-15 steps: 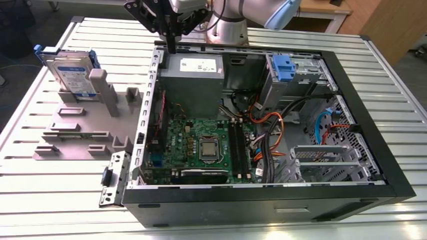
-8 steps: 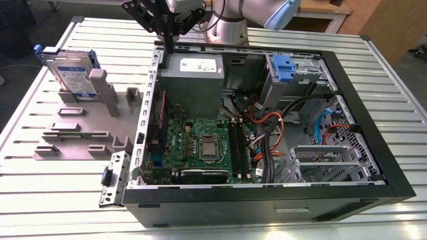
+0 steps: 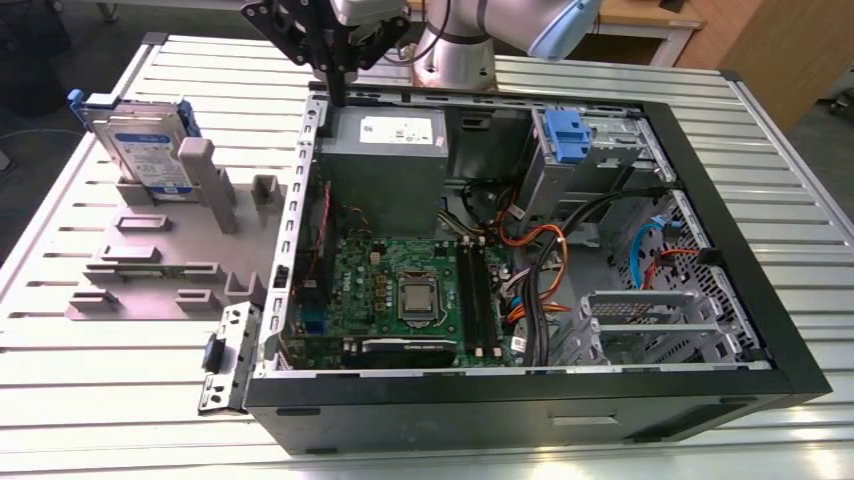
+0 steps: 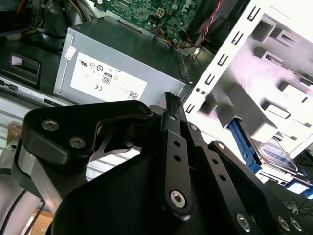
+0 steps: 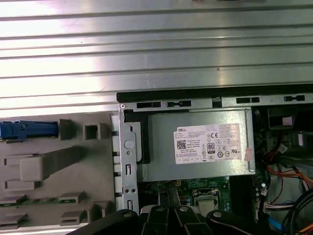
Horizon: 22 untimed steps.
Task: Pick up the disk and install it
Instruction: 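Reach for the disk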
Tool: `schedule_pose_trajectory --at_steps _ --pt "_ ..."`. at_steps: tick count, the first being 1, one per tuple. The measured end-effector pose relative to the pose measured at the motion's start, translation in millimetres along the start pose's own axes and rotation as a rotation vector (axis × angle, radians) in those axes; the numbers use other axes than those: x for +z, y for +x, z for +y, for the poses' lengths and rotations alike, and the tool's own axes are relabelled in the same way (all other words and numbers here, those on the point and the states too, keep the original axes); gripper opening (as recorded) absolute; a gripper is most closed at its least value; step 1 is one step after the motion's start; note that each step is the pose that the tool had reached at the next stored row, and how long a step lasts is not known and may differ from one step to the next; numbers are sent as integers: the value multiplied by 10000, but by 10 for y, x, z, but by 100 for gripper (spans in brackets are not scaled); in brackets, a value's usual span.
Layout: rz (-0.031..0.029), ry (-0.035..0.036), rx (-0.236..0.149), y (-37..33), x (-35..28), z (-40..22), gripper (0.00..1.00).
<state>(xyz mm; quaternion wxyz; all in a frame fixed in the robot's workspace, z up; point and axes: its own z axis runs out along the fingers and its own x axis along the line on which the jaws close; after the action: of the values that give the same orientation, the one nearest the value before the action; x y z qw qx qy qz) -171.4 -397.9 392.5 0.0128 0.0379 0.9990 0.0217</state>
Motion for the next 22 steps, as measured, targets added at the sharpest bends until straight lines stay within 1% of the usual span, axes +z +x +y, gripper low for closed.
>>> schedule_pose_trajectory --at_steps 8,15,16,17,22 --pt "1 0 -1 68 1 -4 11" --pt "8 1 0 87 1 -5 11" --pt "23 2 0 94 5 -6 11" --pt "25 2 0 131 5 -9 11" --pt "25 2 1 147 4 -10 11"
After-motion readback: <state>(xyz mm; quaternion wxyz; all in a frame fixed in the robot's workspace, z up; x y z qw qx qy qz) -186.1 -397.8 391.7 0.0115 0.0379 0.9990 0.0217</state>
